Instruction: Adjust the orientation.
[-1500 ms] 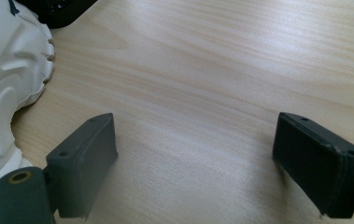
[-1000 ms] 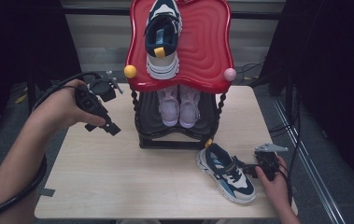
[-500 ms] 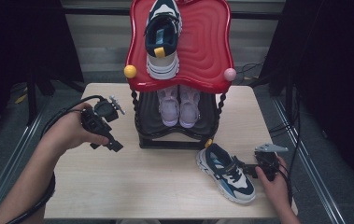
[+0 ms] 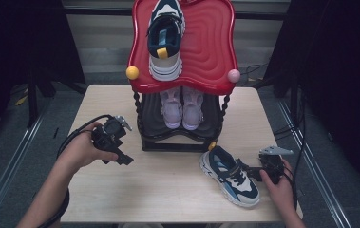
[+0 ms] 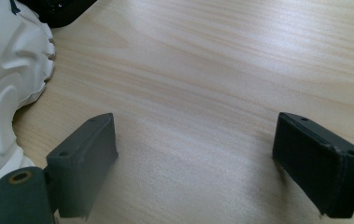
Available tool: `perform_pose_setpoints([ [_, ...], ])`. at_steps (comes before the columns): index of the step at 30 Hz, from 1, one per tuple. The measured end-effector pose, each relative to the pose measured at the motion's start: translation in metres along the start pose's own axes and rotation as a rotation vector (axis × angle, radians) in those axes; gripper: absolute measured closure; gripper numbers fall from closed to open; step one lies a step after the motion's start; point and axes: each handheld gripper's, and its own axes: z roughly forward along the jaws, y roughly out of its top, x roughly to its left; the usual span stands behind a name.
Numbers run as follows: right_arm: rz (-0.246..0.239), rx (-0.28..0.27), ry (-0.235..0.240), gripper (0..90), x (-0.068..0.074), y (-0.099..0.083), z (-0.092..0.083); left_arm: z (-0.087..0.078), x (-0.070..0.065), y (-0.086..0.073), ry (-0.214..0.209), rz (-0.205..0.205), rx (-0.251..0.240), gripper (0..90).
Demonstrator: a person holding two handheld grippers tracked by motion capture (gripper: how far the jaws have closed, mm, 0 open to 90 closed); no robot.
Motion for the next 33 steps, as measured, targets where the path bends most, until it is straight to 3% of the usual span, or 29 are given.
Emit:
perform_pose_setpoints([
  [4,0.002,0.001,-0.002,12.9,0.0,0.0,0.0,0.02,-0.003,-0.008,-0.007,-0.007,-0.055,23.3],
  [7,0.004,-0.004,-0.001,13.1,0.0,0.0,0.0,0.037,-0.004,-0.014,-0.017,-0.008,-0.057,23.2],
  [15,0.002,-0.003,0.001,13.7,0.0,-0.001,-0.001,0.071,-0.006,-0.027,-0.006,-0.02,-0.129,23.3],
  [23,-0.033,0.008,0.007,13.0,-0.006,-0.002,-0.004,0.093,-0.008,-0.037,0.016,-0.036,-0.157,23.1],
  [25,-0.042,0.022,0.005,13.2,-0.008,-0.001,-0.007,0.096,-0.009,-0.038,0.043,-0.018,-0.147,23.0],
  [33,-0.052,0.034,0.043,13.7,-0.01,0.003,-0.02,0.11,-0.006,-0.048,0.061,-0.043,-0.209,22.5],
])
